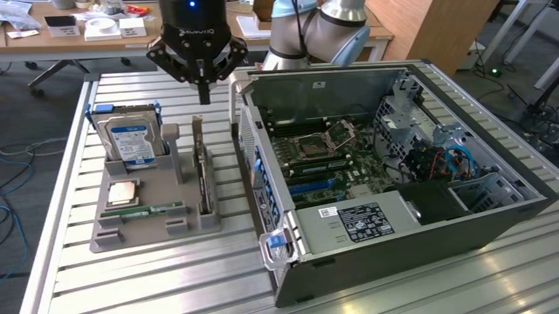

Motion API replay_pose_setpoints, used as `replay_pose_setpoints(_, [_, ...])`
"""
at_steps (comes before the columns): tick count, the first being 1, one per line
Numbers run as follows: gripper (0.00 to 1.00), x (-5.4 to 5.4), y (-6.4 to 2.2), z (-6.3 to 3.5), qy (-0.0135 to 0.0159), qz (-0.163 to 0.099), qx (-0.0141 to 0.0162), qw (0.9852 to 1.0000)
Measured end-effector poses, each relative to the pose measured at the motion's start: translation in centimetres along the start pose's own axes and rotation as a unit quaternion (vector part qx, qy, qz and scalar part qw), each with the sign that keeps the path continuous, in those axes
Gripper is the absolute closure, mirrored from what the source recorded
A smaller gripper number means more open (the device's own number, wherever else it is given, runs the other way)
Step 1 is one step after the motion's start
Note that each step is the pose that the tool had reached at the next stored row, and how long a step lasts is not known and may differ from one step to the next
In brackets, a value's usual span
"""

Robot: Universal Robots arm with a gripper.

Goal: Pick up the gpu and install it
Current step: 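Reach for the gpu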

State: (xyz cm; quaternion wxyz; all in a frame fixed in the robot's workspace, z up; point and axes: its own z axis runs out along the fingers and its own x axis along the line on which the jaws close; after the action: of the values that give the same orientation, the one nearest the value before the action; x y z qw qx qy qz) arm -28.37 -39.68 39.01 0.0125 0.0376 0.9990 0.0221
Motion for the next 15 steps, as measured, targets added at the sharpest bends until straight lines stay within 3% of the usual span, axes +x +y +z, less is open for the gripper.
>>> replay_pose_setpoints(15, [0.89,1.5,-0.06,0.05,0.0,0.0,0.0,1.0])
